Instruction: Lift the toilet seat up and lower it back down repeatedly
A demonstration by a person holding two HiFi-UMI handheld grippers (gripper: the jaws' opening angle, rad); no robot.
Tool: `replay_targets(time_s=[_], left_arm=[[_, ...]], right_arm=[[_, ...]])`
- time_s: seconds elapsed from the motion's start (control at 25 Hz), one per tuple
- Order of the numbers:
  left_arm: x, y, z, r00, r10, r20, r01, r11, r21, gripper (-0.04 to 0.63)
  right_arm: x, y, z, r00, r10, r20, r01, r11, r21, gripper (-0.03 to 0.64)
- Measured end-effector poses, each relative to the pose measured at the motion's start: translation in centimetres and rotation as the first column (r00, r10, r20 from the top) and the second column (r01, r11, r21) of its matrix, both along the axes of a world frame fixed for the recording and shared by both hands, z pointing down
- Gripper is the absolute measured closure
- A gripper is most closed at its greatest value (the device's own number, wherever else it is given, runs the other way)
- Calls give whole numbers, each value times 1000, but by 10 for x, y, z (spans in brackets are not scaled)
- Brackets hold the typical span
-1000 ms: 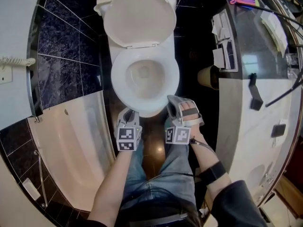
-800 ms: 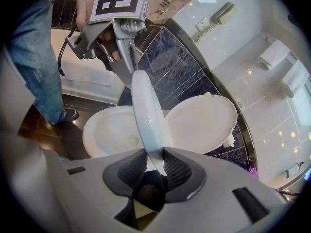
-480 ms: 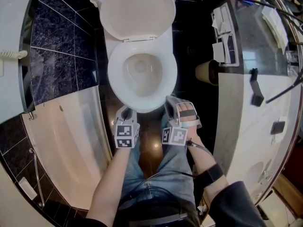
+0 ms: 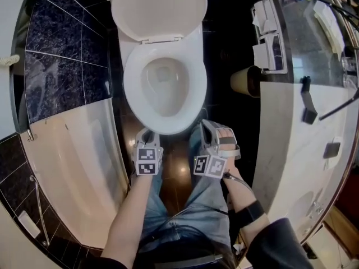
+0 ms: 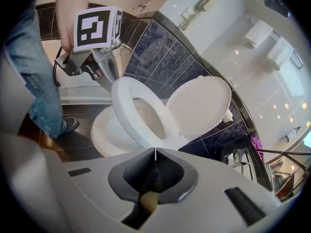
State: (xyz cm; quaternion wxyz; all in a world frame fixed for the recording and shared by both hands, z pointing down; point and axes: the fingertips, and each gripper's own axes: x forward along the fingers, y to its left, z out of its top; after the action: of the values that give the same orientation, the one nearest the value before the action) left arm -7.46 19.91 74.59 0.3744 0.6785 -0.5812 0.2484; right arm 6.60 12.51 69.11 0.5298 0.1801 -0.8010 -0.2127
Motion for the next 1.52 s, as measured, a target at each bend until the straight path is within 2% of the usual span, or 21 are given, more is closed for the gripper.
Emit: replay_targets(time_s=[0.28,0.48,0.64,0.88,1.04,1.2,1.36,1.52], left_arm=[[18,35,63,999,35,4,-34,995,-92,595],[17,58,114,998,60,-9,-61,985,-160,595],[8,55,126,999,41,-8,-42,981,-190,595],[1,47,109,998,59,6,-57,985,-163,595],[-3,31,71,997,67,24,-64,991,-119,595],[-18,4,-3,995,77,58,-75,997,-27,595],[-39,-18,-100,995,45,89,-50,997,59,595],[-57,-39,-204,995,10,103,-27,986,165,595]], right_arm=[[-4,-3,31,1000,11,27,-11,1000,-11,592],[-7,-3,46,999,8,35,-8,1000,-10,592],[-3,-1,54,999,24,32,-23,1000,-19,592],[-8,3,52,998,40,41,-38,999,-32,592],[-15,-5,31,995,66,70,-63,997,-37,592],[-28,-19,-19,981,132,144,-125,990,-61,592],[-38,-35,-90,941,229,248,-207,972,-110,591],[-46,-52,-170,893,289,345,-255,957,-142,591]])
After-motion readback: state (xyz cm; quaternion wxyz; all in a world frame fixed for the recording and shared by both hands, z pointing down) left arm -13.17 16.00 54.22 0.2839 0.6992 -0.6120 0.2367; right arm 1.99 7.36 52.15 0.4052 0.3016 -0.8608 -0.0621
